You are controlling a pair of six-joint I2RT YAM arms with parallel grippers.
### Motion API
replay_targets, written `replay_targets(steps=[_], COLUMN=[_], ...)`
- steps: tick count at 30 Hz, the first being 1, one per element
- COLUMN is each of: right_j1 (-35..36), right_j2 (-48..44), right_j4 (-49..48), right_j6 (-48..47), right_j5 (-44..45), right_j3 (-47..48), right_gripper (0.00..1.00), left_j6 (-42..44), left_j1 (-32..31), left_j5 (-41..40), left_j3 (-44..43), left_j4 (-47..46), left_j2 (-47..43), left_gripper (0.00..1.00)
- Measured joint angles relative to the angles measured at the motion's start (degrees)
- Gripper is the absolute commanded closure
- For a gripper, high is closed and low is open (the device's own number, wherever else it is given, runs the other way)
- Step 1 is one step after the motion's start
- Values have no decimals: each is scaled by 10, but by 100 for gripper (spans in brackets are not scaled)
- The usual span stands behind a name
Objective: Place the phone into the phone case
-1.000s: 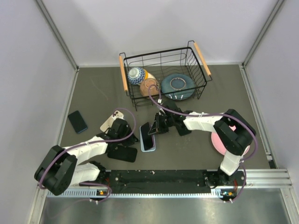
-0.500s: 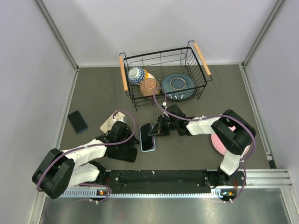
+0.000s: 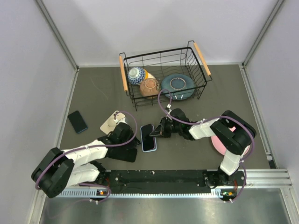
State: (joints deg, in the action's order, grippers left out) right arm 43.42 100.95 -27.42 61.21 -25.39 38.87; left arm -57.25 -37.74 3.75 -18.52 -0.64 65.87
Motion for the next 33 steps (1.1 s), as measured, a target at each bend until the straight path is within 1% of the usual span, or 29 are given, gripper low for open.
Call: replay_targets(steps=[3,4,6,7,9,10,11,12,13,14,16,17,19,21,22,27,33], right_j1=[0,0,3,5,10,11,12,12,12,12,12,12,12,12,12,12,13], right_j2=[-2,-5,-15,-23,-42,-54,-64,-75,-89,-100,-119,-131,-148,-154,-154,-153,-132], right_j4=[5,12,29,48,91,114,130,146,165,182,205,217,233,242,244,237,200], right_j6=[-1,-2,-6,-10,-19,-25,-29,-32,-39,-44,-52,-57,-65,-77,-80,-94,-105], right_j5=[6,8,13,18,26,33,36,41,48,54,64,69,79,82,83,76,61], right_j3=[-2,-2,-2,-1,-1,-1,-1,-1,0,2,3,3,4,5,5,5,1], right_gripper=[90,84,77,72,68,62,59,56,50,47,40,38,33,32,30,27,26], left_j6=[-3,-5,-10,-12,-14,-13,-12,-9,-6,-2,8,13,23,32,35,46,53], left_j1=[-5,-7,-11,-14,-20,-22,-23,-23,-23,-23,-23,-23,-23,-22,-21,-18,-15], left_j5=[-9,-12,-14,-13,-11,-13,-15,-20,-28,-35,-49,-54,-64,-68,-69,-57,-21], left_j3=[0,0,0,0,0,0,-1,-5,-12,-18,-37,-45,-60,-67,-69,-71,-71], left_j4=[3,5,12,17,31,41,50,65,80,91,112,118,123,123,123,120,99], left_j2=[-4,-5,-11,-15,-31,-45,-55,-67,-75,-81,-92,-96,-101,-101,-98,-55,-7], left_gripper=[100,100,100,100,100,99,98,96,94,89,85,79,71,65,64,62,59])
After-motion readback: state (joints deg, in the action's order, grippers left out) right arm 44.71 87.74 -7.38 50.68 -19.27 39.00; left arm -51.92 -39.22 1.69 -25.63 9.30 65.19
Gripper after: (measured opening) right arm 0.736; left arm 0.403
